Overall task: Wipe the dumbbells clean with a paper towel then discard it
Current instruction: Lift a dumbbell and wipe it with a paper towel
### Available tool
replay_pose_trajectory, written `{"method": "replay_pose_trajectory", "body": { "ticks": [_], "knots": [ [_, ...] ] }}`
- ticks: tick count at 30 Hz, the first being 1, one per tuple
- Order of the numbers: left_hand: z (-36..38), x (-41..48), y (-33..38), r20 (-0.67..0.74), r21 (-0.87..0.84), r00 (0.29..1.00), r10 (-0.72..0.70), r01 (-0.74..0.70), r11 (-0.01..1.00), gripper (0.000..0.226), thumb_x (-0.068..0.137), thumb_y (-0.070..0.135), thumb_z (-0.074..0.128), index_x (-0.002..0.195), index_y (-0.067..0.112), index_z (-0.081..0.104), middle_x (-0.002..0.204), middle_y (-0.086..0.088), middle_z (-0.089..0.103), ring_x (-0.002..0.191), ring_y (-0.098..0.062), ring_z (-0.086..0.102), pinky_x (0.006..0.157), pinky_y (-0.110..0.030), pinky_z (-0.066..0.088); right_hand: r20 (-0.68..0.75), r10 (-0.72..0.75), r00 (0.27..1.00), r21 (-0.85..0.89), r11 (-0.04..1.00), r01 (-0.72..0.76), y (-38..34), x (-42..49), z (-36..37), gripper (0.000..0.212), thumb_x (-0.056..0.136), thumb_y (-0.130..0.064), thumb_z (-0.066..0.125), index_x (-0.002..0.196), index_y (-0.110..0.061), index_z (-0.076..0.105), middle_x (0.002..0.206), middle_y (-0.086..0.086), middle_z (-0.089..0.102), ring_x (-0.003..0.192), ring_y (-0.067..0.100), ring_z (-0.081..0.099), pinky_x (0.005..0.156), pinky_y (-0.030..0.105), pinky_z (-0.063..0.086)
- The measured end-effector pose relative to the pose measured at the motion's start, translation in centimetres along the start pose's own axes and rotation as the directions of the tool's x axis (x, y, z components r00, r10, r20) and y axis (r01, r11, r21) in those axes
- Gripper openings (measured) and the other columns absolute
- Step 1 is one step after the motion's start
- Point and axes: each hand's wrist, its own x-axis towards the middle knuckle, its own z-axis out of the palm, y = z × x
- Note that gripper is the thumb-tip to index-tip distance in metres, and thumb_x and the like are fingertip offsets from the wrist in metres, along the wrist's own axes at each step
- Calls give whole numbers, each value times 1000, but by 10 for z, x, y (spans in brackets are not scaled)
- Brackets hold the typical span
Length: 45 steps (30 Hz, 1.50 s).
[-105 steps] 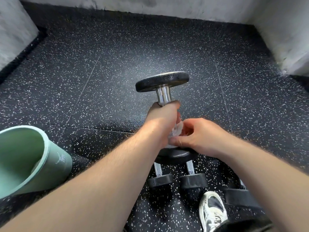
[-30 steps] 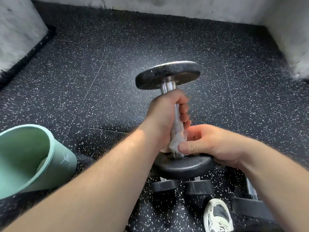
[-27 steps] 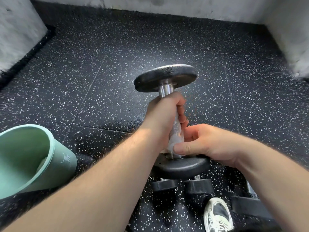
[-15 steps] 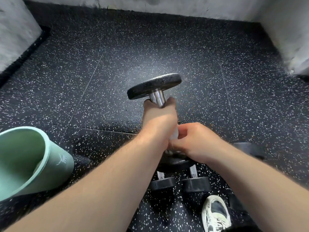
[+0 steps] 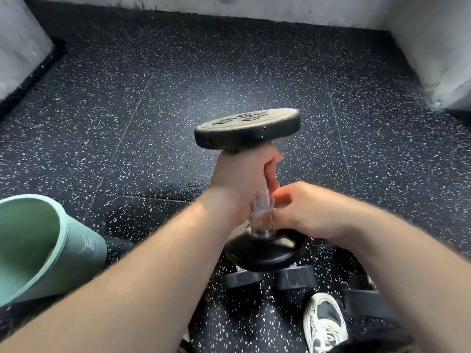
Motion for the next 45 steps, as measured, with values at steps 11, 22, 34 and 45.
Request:
{"method": "replay_pose_trajectory", "body": {
  "ticks": [11,22,34,45],
  "knots": [
    [5,5,2,-168,-1,986,-11,11,1000,20,78,13,70,63,13,57,44,-1,47,36,-18,44,56,-27,43,138,14,990,11,1000,-16,11,3,1,33,69,-37,86,100,-26,79,101,-1,79,101,25,74,103,48,51],
    [6,23,-24,-404,55,914,-25,51,997,26,82,37,74,91,21,56,75,0,65,72,-22,67,87,-45,57,-26,94,995,-139,985,-97,17,11,9,39,58,-58,83,86,-30,76,73,-12,74,65,7,63,76,33,55],
    [15,11,-21,-456,-91,885,-87,51,995,12,94,19,62,102,17,53,76,-1,55,67,-18,51,65,-28,38,-235,88,968,-284,946,-155,14,15,32,13,69,-65,56,63,-55,60,89,9,62,86,30,56,67,32,47],
    [11,2,-8,-140,-272,985,-102,61,960,29,90,13,61,65,18,47,46,3,41,41,-13,38,54,-25,33,-22,3,1000,-315,949,-10,18,12,-2,17,65,-45,83,70,-34,71,73,-13,70,68,5,65,62,22,53]
  ]
}}
